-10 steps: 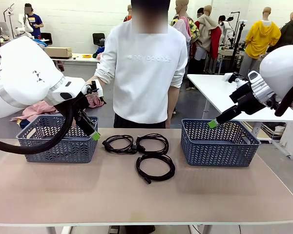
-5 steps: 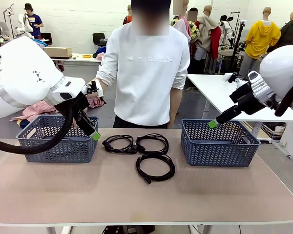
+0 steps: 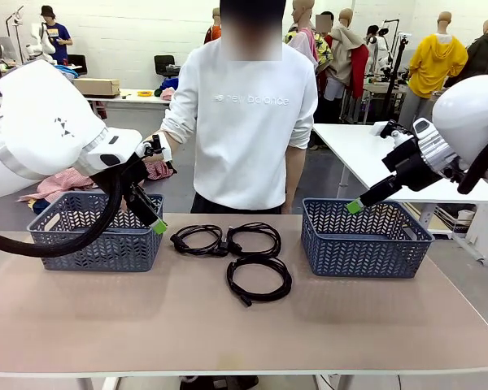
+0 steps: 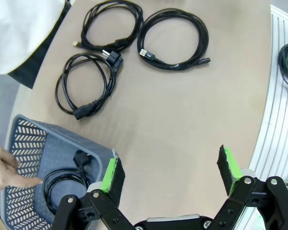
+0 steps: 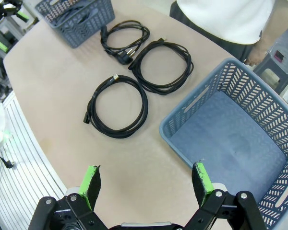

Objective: Organize the cables according to human instructions.
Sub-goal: Pick up a bundle of cables and place it in the basket indicated by the human.

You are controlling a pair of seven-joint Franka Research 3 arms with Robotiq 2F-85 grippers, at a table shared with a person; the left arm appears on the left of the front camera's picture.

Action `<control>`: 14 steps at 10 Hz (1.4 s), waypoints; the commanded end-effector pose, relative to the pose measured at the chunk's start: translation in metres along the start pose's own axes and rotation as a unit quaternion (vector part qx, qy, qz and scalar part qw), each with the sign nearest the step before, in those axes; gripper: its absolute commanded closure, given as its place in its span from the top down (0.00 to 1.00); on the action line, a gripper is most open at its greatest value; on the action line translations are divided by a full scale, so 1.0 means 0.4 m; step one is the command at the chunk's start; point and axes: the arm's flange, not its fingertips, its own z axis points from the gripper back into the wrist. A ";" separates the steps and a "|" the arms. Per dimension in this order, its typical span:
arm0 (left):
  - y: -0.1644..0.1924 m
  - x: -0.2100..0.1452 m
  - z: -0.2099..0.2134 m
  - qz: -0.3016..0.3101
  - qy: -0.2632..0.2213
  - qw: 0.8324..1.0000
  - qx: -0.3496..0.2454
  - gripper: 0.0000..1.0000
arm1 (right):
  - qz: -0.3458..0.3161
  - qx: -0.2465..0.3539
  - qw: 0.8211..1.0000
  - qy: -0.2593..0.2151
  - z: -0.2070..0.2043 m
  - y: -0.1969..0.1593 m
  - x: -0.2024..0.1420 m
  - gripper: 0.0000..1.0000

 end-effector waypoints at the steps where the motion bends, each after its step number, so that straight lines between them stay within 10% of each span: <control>1: 0.010 0.035 -0.010 -0.026 0.028 0.999 0.021 1.00 | 0.002 0.008 1.000 -0.010 -0.002 -0.004 0.003 1.00; 7: 0.120 0.282 -0.231 -0.207 0.166 0.964 0.003 1.00 | 0.002 0.008 1.000 -0.010 -0.002 -0.004 0.003 1.00; 14: 0.179 0.277 -0.383 -0.232 0.215 0.949 0.003 1.00 | 0.002 0.008 1.000 -0.010 -0.002 -0.004 0.003 1.00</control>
